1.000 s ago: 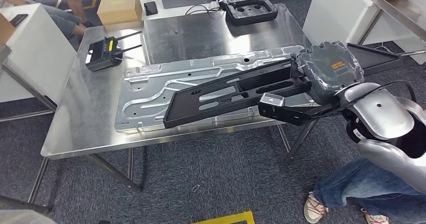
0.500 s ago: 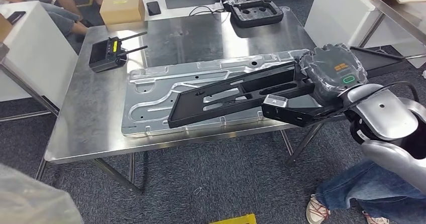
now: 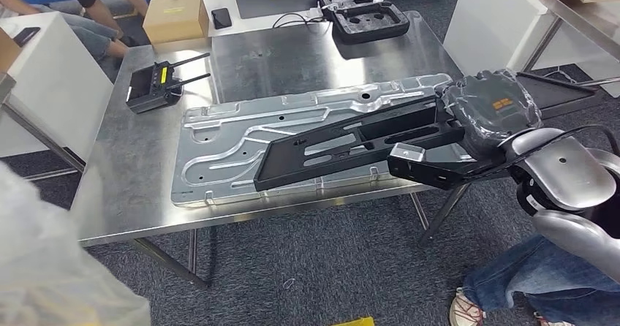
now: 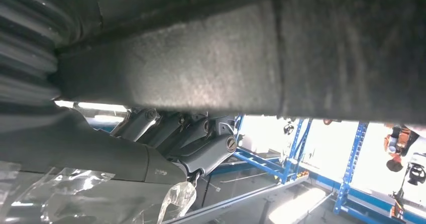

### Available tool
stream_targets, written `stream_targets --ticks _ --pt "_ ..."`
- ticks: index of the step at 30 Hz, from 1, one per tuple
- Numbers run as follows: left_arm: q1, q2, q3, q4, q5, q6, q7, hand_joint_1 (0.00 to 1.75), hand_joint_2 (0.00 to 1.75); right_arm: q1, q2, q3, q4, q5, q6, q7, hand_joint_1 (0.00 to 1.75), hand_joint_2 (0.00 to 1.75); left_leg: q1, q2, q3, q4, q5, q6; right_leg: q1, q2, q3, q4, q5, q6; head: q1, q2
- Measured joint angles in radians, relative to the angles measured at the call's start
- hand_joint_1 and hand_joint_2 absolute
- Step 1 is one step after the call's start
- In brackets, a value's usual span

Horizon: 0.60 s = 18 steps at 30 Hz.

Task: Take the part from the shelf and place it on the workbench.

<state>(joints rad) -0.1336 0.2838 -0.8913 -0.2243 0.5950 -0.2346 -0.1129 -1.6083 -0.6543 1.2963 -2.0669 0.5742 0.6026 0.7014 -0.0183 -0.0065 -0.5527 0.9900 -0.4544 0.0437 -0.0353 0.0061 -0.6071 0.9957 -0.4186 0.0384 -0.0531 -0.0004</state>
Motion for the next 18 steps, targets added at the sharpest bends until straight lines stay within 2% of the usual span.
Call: stream_targets --ticks 2,4,5,6,7,9,10,12,15,16,18 --pt "0.000 0.003 0.000 0.000 0.008 -0.007 0.001 0.00 1.75 -0.001 0.000 -0.001 0.000 0.000 -0.002 -0.001 1.75 1.75 0.006 0.001 -0.046 0.098 -0.048 -0.014 -0.002 0.000 0.002 -0.001 -0.002 -0.007 0.000 0.000" --pt "0.000 0.005 0.000 0.000 0.019 -0.009 0.001 0.00 1.75 0.001 0.000 0.000 0.000 0.000 -0.004 -0.003 1.75 1.75 0.014 0.001 -0.120 0.238 -0.098 -0.024 -0.002 0.000 0.003 -0.001 -0.005 -0.010 0.000 0.000" --pt "0.001 0.005 0.000 0.000 0.023 -0.010 0.001 0.00 1.75 0.003 0.000 0.000 0.000 0.000 -0.004 -0.004 1.75 1.75 0.017 0.001 -0.146 0.279 -0.102 -0.026 -0.002 0.000 0.004 -0.001 -0.006 -0.011 0.000 0.000" --pt "0.002 0.005 0.000 0.000 0.026 -0.011 0.001 0.00 1.75 0.004 0.000 0.001 0.000 0.000 -0.005 -0.005 1.75 1.75 0.019 0.001 -0.154 0.279 -0.088 -0.026 -0.002 0.000 0.006 -0.001 -0.008 -0.011 0.000 0.000" --pt "0.002 0.006 0.000 0.000 0.028 -0.012 0.001 0.00 1.75 0.004 0.000 0.001 0.000 0.001 -0.005 -0.006 1.75 1.75 0.020 0.001 -0.140 0.237 -0.057 -0.025 -0.002 0.000 0.009 -0.001 -0.010 -0.010 0.000 0.000" --pt "0.002 0.007 0.000 0.000 0.031 -0.013 0.000 0.00 1.75 0.003 0.000 0.000 0.000 0.002 -0.007 -0.007 1.75 1.75 0.018 0.001 -0.077 0.087 0.016 -0.015 -0.002 0.000 0.017 -0.002 -0.015 -0.006 0.000 0.000" --pt "0.001 0.009 0.000 0.000 0.033 -0.014 0.000 0.00 1.75 0.001 0.000 0.000 0.000 0.003 -0.008 -0.007 1.75 1.75 0.015 0.002 -0.050 0.027 0.035 -0.009 -0.001 0.001 0.021 -0.004 -0.018 -0.002 0.000 0.000" --pt "0.000 0.013 0.000 0.000 0.033 -0.015 -0.002 0.00 1.75 0.000 0.000 -0.001 0.000 0.003 -0.011 -0.009 1.75 1.75 0.007 0.003 -0.027 -0.027 0.038 0.004 -0.001 0.001 0.027 -0.006 -0.017 0.010 0.000 0.000" --pt "0.002 0.017 0.001 0.000 0.033 -0.017 -0.002 0.00 1.75 0.003 -0.001 -0.001 0.000 0.003 -0.013 -0.011 1.75 1.75 0.007 0.003 -0.003 -0.043 0.036 0.020 -0.001 -0.001 0.030 0.015 -0.019 0.027 0.000 0.000" --pt "0.002 0.018 0.001 0.000 0.032 -0.017 -0.002 0.00 1.75 0.002 -0.001 -0.001 -0.001 0.003 -0.013 -0.012 1.75 1.75 0.008 0.002 0.008 -0.045 0.036 0.024 -0.001 -0.002 0.018 0.043 -0.035 0.029 0.000 0.000" --pt "0.002 0.018 0.001 0.000 0.032 -0.017 -0.002 0.00 1.75 0.001 -0.001 -0.001 -0.002 0.003 -0.014 -0.013 1.75 1.75 0.008 0.002 0.021 -0.047 0.033 0.031 0.003 -0.002 -0.041 0.155 -0.088 0.030 0.000 0.000"
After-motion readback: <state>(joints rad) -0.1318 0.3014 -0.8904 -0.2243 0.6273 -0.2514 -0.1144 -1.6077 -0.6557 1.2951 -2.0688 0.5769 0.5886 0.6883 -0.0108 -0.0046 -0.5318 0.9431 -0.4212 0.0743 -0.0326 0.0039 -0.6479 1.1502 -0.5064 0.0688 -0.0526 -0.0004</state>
